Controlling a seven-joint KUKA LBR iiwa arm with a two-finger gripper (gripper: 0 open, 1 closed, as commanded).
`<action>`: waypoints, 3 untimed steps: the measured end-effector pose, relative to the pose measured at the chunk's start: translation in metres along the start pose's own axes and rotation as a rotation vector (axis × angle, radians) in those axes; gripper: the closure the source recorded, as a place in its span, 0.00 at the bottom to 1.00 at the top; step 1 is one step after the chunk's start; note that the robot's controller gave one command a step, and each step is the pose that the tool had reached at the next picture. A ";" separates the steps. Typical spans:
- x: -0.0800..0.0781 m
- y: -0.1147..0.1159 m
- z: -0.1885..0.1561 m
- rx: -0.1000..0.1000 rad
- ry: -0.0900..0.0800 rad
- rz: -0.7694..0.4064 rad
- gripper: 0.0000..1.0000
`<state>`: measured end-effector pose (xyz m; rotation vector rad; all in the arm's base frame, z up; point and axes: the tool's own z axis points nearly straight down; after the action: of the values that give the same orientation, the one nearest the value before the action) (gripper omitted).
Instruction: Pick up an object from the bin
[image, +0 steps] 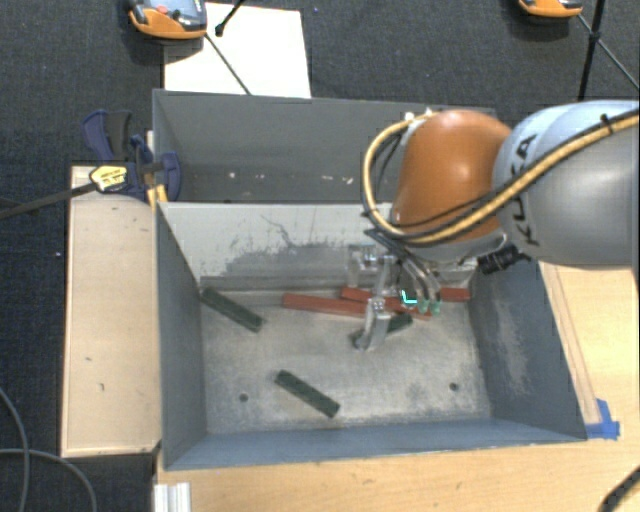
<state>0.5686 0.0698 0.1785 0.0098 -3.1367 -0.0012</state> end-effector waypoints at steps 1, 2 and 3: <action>-0.002 0.000 -0.004 0.000 -0.007 0.002 0.00; 0.019 0.048 0.069 -0.002 -0.011 0.066 0.00; 0.025 0.065 0.085 0.001 -0.003 0.021 0.00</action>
Offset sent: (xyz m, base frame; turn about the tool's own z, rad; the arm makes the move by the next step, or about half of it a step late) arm -0.0337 0.0732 -0.1085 0.0922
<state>0.5428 0.1351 0.0940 -0.0224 -3.1395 0.0002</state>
